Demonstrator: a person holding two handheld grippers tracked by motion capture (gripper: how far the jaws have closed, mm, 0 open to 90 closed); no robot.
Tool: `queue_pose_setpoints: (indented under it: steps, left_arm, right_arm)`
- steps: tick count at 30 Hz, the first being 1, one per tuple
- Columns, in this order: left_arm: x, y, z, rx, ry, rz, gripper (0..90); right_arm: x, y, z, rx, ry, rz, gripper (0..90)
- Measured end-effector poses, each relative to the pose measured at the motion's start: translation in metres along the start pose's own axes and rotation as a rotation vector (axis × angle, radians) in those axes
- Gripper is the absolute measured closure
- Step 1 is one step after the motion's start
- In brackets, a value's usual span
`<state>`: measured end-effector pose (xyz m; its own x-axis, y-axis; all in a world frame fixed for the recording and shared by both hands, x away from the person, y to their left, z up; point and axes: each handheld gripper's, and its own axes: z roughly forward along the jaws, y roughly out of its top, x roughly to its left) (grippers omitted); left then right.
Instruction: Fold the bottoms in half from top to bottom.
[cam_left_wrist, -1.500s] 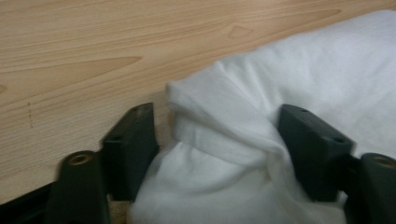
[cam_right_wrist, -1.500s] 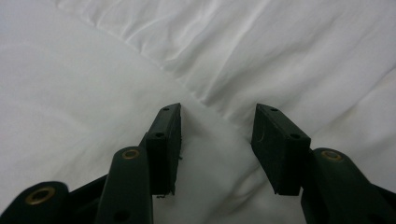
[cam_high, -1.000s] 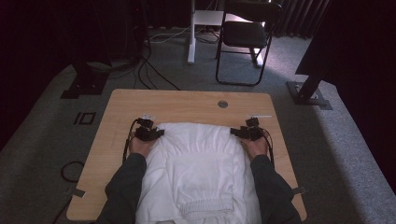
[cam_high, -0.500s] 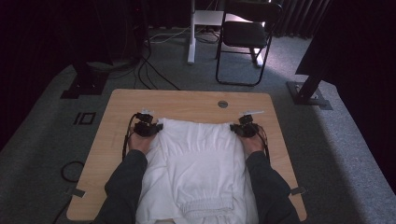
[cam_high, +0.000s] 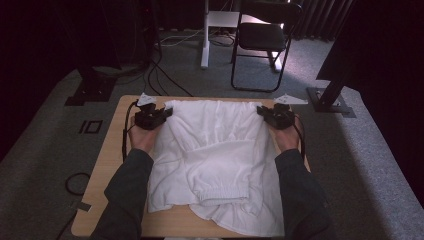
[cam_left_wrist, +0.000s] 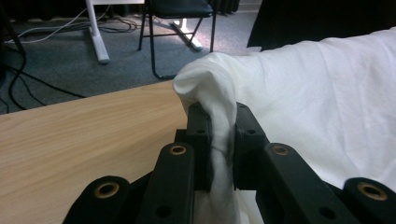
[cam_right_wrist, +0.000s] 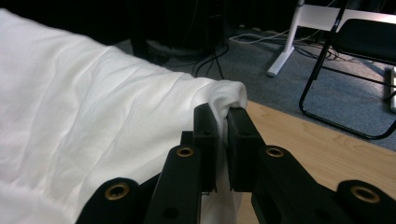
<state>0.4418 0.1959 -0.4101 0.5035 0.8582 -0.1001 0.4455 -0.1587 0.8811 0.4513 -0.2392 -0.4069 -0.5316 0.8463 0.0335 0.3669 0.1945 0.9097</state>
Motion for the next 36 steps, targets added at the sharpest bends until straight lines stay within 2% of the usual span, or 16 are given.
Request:
queue_pose_setpoints:
  steps: [1, 4, 7, 8, 9, 12, 15, 17, 18, 20, 21, 22, 23, 27, 31, 36]
  left_arm:
    - [-0.004, -0.005, -0.004, -0.003, -0.009, 0.011, 81.1]
    - [-0.009, -0.01, -0.011, -0.008, -0.025, 0.017, 81.0]
    - [-0.02, -0.022, -0.035, -0.03, -0.058, 0.045, 80.9]
    - [-0.02, -0.022, -0.035, -0.03, -0.058, 0.045, 80.9]
    - [-0.027, -0.028, -0.049, -0.04, -0.071, 0.066, 80.8]
    - [-0.039, -0.04, -0.068, -0.047, -0.094, 0.091, 80.6]
    - [-0.053, -0.059, -0.084, -0.039, -0.114, 0.121, 80.2]
    - [-0.059, -0.075, -0.093, -0.031, -0.137, 0.117, 80.1]
    - [-0.059, -0.075, -0.093, -0.031, -0.137, 0.117, 80.0]
    - [-0.066, -0.105, -0.102, 0.003, -0.164, 0.088, 79.9]
    - [-0.066, -0.105, -0.102, 0.003, -0.164, 0.088, 79.8]
    - [-0.066, -0.116, -0.103, 0.019, -0.178, 0.07, 79.8]
    - [-0.067, -0.132, -0.104, 0.049, -0.198, 0.042, 79.7]
    - [-0.069, -0.169, -0.098, 0.148, -0.22, -0.006, 79.6]
    - [-0.077, -0.197, -0.081, 0.261, -0.182, 0.027, 79.3]
    - [-0.083, -0.2, -0.067, 0.286, -0.136, 0.073, 79.1]
  right_arm:
    - [0.004, -0.005, -0.003, 0.005, 0.007, -0.019, 83.7]
    - [0.009, -0.016, -0.014, 0.001, 0.02, -0.019, 83.7]
    - [0.016, -0.027, -0.032, -0.013, 0.035, -0.025, 83.7]
    - [0.016, -0.027, -0.032, -0.013, 0.035, -0.025, 83.7]
    - [0.02, -0.036, -0.046, -0.029, 0.051, -0.021, 83.6]
    - [0.028, -0.051, -0.068, -0.041, 0.068, -0.032, 83.5]
    - [0.035, -0.072, -0.09, -0.048, 0.093, -0.018, 83.4]
    - [0.04, -0.088, -0.103, -0.046, 0.112, -0.014, 83.3]
    - [0.04, -0.088, -0.103, -0.046, 0.112, -0.014, 83.3]
    - [0.049, -0.114, -0.117, -0.025, 0.139, -0.011, 83.1]
    - [0.052, -0.122, -0.12, -0.013, 0.148, -0.009, 83.1]
    - [0.052, -0.122, -0.12, -0.013, 0.148, -0.009, 83.1]
    - [0.056, -0.131, -0.123, 0.002, 0.15, -0.006, 83.0]
    - [0.069, -0.165, -0.128, 0.085, 0.167, 0.004, 82.7]
    - [0.079, -0.192, -0.121, 0.191, 0.155, -0.014, 82.5]
    - [0.087, -0.21, -0.101, 0.311, 0.13, -0.045, 82.3]
